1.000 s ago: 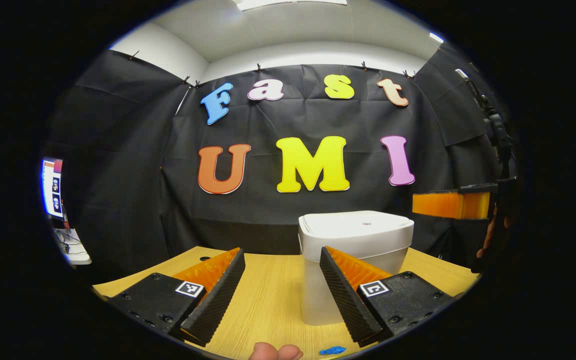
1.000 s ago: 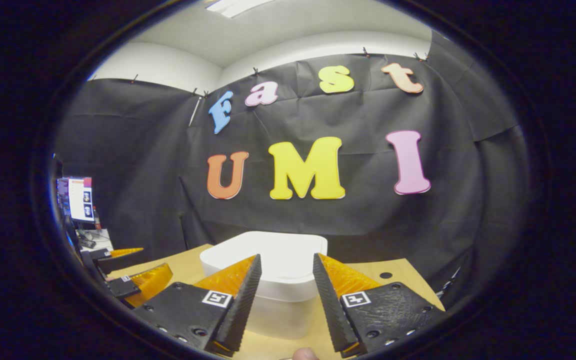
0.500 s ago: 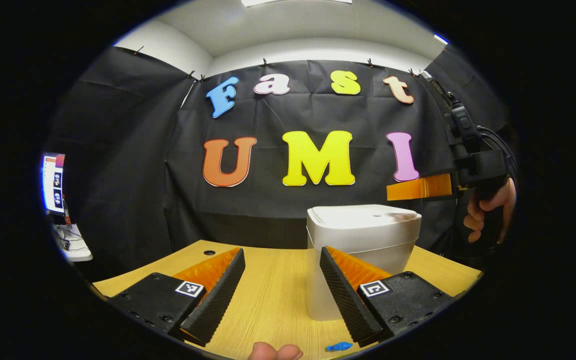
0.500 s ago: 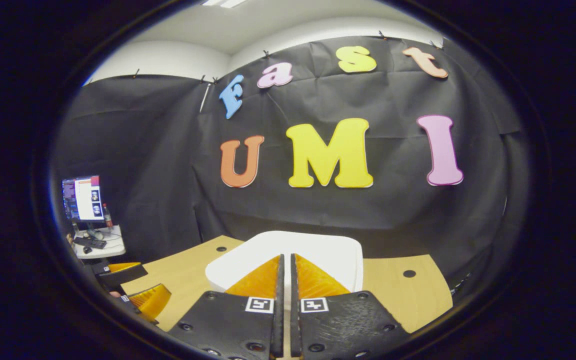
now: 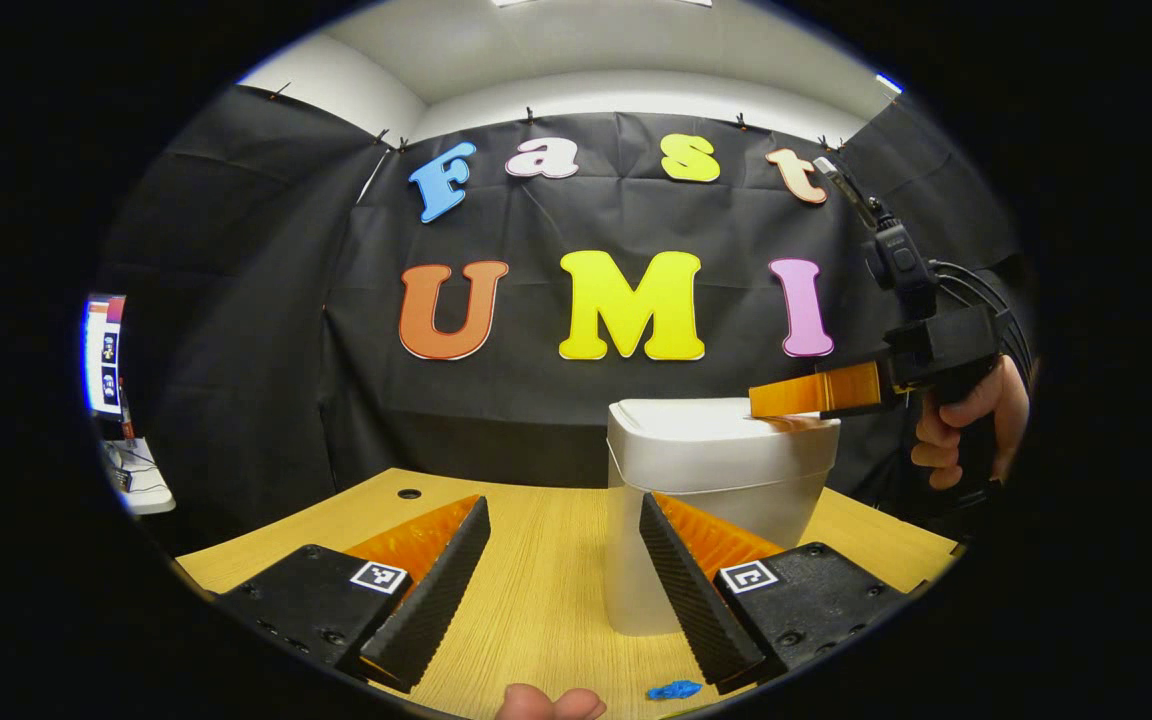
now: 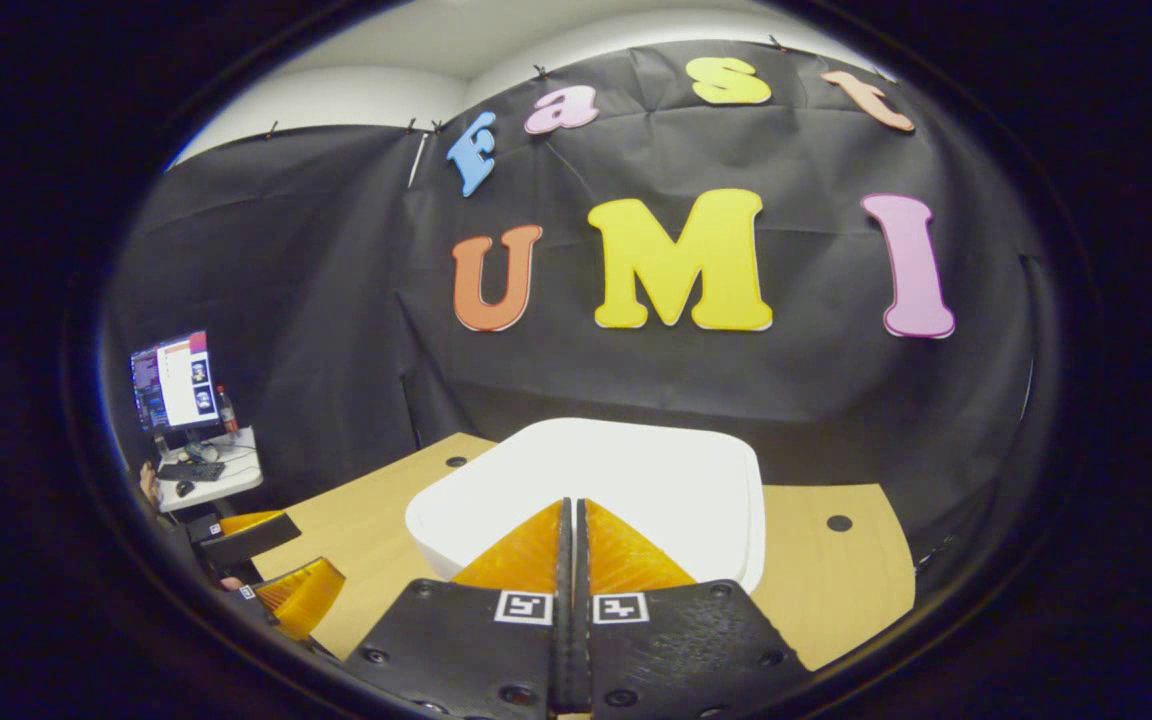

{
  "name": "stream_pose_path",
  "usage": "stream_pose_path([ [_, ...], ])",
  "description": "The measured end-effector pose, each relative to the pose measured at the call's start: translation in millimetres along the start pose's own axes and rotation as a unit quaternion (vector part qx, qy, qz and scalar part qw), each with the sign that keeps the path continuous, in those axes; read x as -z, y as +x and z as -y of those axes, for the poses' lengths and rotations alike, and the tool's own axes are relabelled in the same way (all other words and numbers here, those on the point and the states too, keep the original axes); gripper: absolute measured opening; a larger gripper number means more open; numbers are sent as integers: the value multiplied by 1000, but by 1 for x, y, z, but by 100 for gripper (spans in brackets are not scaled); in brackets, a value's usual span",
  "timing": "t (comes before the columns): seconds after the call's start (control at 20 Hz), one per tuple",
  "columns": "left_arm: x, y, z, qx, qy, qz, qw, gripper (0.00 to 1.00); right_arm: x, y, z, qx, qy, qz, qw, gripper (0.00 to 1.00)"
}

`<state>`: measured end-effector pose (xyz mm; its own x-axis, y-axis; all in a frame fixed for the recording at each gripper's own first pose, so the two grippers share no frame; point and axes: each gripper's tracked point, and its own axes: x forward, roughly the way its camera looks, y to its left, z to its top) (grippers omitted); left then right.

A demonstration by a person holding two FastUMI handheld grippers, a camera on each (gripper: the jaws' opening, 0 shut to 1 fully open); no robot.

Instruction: Press the lid of the desktop garbage bin to open it, pick up the crumpled paper on the desktop and throw it into the bin, then pick up the pop can on the desktop and drop it into the bin, and finally close the garbage bin lid.

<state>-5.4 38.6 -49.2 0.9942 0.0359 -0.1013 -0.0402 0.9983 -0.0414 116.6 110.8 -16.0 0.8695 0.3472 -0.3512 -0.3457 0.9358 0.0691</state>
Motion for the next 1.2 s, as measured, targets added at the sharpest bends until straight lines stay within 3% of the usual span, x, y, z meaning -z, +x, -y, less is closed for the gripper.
stream_pose_path([
  [0.15,4,2,1,0,-1,-6,1000,97,0,1,2,8,-24,-4,1000,1],
  [0.35,8,0,8,8,3,-11,1000,97,-21,-15,8,28,-20,52,998,1],
  [0.4,9,0,10,10,3,-13,1000,97,-33,-22,9,30,-19,74,997,14],
  [0.45,9,0,12,12,1,-14,1000,97,-45,-26,12,33,-15,98,995,19],
  [0.65,7,0,18,17,-9,-12,1000,97,-66,-55,23,47,-13,153,987,82],
  [0.7,8,1,21,18,-6,-16,1000,97,-65,-59,25,49,-13,156,987,91],
  [0.85,11,1,28,26,-17,-19,999,98,-54,-68,22,40,-4,155,987,91],
  [1.2,33,-1,41,42,-50,-53,996,97,-19,-108,42,80,6,182,980,96],
])
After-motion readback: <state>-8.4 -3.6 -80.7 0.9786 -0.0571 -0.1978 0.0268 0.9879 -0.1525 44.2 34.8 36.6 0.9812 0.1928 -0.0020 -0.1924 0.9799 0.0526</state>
